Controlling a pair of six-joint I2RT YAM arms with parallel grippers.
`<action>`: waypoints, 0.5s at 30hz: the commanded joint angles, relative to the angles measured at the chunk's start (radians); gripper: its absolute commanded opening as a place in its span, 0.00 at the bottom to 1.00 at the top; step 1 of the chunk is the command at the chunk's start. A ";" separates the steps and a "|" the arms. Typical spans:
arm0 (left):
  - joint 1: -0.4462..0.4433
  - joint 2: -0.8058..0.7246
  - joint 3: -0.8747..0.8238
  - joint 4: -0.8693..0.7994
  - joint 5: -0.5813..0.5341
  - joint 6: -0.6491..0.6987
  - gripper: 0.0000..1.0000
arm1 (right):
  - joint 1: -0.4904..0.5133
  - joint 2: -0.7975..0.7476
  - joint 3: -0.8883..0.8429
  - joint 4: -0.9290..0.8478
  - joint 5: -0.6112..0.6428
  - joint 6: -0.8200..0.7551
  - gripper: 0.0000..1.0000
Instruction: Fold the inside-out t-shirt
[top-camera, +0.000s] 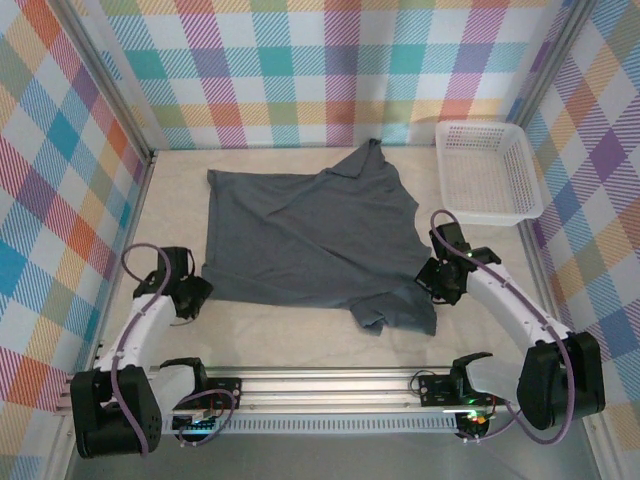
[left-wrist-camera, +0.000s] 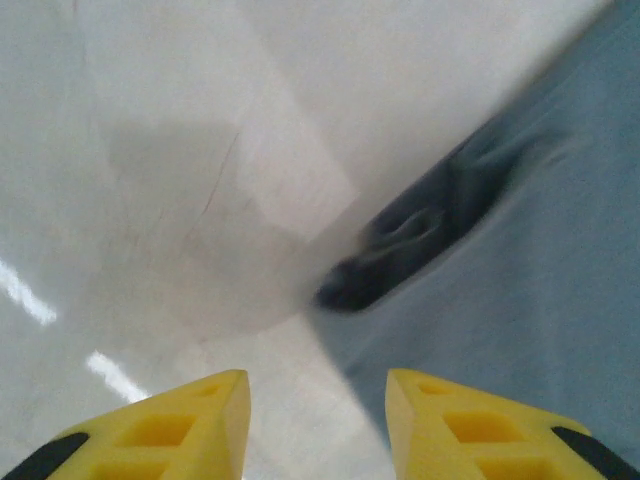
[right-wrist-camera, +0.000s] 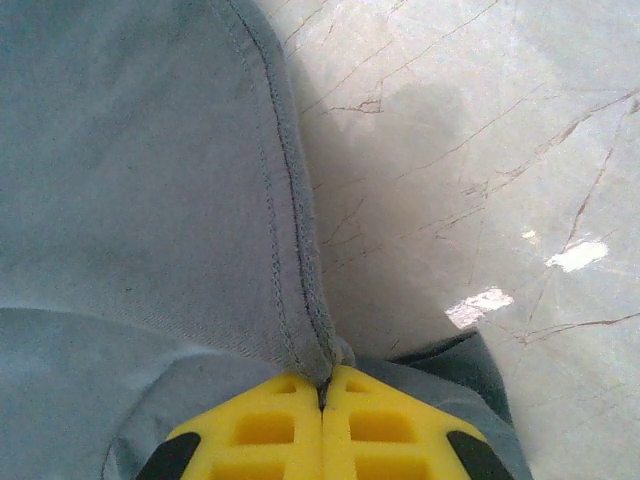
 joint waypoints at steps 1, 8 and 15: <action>0.009 0.049 -0.021 0.077 0.082 -0.038 0.39 | -0.001 0.013 0.006 0.006 -0.018 -0.007 0.00; 0.009 0.157 0.023 0.155 0.034 -0.004 0.43 | 0.000 -0.013 -0.005 -0.011 -0.014 -0.003 0.00; 0.011 0.175 0.041 0.181 -0.010 -0.004 0.32 | -0.002 -0.017 -0.002 -0.018 -0.011 0.000 0.00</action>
